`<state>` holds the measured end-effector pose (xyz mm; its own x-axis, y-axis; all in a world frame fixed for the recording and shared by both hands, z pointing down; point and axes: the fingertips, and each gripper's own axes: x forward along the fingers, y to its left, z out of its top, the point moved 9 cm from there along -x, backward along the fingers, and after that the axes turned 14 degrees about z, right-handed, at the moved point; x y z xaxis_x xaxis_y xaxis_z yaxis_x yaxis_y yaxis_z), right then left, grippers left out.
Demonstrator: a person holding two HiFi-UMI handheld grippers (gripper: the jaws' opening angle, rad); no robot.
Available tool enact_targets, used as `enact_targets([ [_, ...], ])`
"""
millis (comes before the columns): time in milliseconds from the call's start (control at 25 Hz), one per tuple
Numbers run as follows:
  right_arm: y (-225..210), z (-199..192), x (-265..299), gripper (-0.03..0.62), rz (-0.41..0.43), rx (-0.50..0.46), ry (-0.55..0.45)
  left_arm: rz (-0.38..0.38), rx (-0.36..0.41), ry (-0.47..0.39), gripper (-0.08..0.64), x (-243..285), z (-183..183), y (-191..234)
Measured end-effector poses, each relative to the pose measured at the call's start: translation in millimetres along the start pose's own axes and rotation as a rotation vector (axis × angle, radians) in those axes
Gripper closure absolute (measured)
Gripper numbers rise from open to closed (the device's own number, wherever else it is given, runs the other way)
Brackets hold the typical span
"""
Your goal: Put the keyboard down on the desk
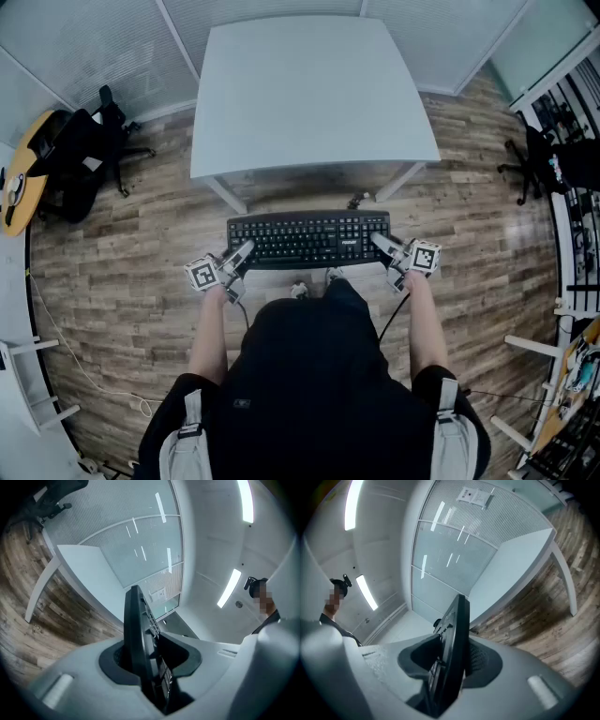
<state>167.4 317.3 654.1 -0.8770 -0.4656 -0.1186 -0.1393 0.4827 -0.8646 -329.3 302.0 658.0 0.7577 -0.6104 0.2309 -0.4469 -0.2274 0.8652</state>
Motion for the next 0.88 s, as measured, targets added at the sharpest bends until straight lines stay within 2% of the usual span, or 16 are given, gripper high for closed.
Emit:
enact_targets([
  [240, 3.5, -3.9, 1.3, 0.448, 0.0, -0.006, 0.007, 0.001, 0.029, -0.005, 0.426, -6.7, -3.3, 2.9],
  [360, 5.4, -7.7, 4.5, 0.448, 0.006, -0.007, 0.011, 0.018, -0.011, -0.005, 0.426, -12.9, -8.0, 4.0],
  [600, 3.3, -14.3, 6.3, 0.44, -0.02, 0.0, 0.028, 0.019, -0.008, 0.003, 0.426, -17.2, -7.4, 4.9],
  [720, -3.3, -6.0, 1.3, 0.439, -0.039, 0.0, 0.03, 0.019, 0.02, 0.009, 0.426, -4.6, -2.6, 2.5],
  [880, 3.2, -23.3, 8.2, 0.434, -0.045, 0.026, 0.023, 0.039, 0.085, 0.001, 0.426, -22.2, -0.4, 3.6],
])
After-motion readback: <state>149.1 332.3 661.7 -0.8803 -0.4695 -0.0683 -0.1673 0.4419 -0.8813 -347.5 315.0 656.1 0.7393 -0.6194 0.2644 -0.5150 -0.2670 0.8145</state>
